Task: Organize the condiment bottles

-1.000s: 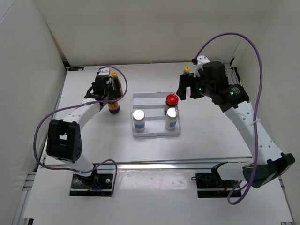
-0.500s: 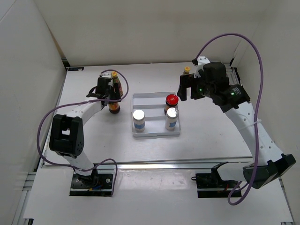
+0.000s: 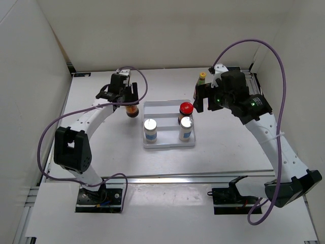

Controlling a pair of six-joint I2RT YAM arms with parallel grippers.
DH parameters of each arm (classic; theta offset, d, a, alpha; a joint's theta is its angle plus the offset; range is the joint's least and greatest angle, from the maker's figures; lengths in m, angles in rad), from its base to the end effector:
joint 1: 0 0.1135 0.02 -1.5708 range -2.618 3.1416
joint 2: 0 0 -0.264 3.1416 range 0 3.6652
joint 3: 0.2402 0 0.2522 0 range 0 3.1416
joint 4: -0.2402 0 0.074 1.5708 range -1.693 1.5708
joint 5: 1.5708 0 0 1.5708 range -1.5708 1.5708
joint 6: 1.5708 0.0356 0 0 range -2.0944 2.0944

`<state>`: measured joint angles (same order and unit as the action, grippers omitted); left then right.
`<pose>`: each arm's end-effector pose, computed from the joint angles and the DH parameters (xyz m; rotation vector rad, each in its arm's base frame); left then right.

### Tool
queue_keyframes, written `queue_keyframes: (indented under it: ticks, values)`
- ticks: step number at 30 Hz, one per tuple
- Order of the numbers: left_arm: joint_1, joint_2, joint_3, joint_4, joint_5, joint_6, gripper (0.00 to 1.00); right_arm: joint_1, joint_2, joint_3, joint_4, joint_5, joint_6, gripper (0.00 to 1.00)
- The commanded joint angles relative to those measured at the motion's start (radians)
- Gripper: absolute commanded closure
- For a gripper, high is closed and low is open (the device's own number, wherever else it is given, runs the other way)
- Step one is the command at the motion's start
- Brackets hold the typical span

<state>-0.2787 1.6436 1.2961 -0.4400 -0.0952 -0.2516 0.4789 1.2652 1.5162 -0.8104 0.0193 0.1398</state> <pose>0.3539 -0.0978 0.2722 -0.0144 2.3585 -0.1468 0.2274 0.1173 0.4261 -0.3514 2.1206 0.3426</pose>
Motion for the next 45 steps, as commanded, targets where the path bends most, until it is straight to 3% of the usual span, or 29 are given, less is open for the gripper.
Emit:
queue_keyframes:
  ticks: [1, 7, 30, 38, 45]
  values:
    - [-0.057, -0.097, 0.121, 0.067, 0.087, 0.009, 0.89, -0.002, -0.052, -0.034, 0.007, -0.005, 0.013, 0.00]
    - [-0.102, -0.064, 0.164, 0.078, 0.152, 0.028, 0.89, -0.002, -0.061, -0.048, 0.007, -0.005, 0.014, 0.00]
    - [-0.195, 0.099, 0.012, 0.181, 0.184, 0.009, 0.89, -0.002, -0.081, -0.067, -0.013, 0.025, 0.003, 0.00]
    - [-0.215, 0.027, -0.032, 0.193, 0.146, -0.002, 0.89, -0.002, -0.081, -0.067, -0.024, 0.025, -0.006, 0.00]
    - [-0.224, -0.017, -0.037, 0.112, 0.146, 0.008, 0.89, -0.002, -0.072, -0.067, -0.024, 0.025, -0.006, 0.00]
